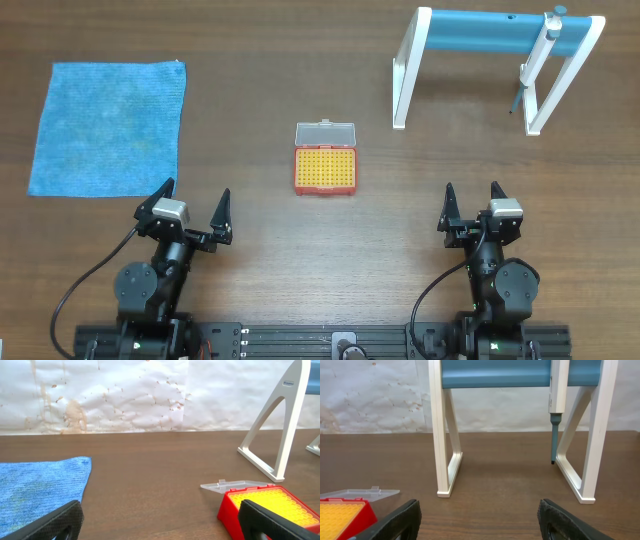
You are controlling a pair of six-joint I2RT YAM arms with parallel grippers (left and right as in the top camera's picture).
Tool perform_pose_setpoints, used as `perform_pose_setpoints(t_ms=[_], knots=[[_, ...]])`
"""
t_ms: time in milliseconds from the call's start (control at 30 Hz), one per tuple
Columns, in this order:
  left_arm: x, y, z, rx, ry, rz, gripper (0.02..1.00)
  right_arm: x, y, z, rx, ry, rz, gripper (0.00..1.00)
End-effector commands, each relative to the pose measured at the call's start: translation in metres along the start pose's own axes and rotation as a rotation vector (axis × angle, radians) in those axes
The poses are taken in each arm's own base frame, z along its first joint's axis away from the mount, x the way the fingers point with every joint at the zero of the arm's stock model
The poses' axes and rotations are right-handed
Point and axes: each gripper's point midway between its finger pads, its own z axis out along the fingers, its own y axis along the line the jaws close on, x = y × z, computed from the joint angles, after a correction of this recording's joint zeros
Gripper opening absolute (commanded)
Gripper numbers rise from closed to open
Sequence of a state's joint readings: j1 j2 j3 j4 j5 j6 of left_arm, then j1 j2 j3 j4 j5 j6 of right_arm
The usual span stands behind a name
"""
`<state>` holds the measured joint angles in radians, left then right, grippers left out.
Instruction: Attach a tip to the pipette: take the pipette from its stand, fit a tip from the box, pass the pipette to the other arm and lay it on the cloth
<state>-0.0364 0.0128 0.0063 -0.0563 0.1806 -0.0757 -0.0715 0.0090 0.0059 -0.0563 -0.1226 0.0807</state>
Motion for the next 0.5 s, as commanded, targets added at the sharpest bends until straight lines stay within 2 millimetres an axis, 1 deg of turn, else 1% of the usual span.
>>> perform_pose_setpoints(t_ms=[33, 500], knots=[[0.0010, -0.0008, -0.0003, 0.003, 0.003, 0.005, 0.996, 0.0006, 0.0020, -0.0003, -0.014, 0.000, -0.007, 0.761], [0.0010, -0.0008, -0.0003, 0.003, 0.003, 0.005, 0.998, 0.0006, 0.0020, -0.0003, -0.014, 0.000, -0.007, 0.761]])
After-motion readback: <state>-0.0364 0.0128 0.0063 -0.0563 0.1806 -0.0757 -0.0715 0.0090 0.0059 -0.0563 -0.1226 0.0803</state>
